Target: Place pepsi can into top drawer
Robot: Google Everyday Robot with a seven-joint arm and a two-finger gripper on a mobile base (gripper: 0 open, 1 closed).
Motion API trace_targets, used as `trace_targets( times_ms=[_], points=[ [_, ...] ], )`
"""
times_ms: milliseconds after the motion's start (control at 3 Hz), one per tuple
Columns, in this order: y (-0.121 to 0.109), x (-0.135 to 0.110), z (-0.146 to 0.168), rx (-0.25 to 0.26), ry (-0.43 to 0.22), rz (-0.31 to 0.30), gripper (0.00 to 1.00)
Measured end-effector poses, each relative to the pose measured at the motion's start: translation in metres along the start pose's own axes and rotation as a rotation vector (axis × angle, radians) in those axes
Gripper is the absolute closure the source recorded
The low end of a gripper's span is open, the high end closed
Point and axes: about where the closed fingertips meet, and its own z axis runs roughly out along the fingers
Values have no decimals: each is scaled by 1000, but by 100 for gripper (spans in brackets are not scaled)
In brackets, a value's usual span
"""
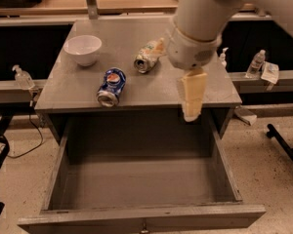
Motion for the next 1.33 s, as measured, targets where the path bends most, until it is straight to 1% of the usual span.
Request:
trace_targets(
  times_ms=[333, 667, 1000, 1333],
  points=[
    [-18, -21, 11, 1, -16, -171, 0],
    [-19, -21, 13, 1, -16, -178, 0],
    [-32, -14, 36, -4, -22, -258, 0],
    [-61, -10, 61, 97, -11, -450, 0]
  ],
)
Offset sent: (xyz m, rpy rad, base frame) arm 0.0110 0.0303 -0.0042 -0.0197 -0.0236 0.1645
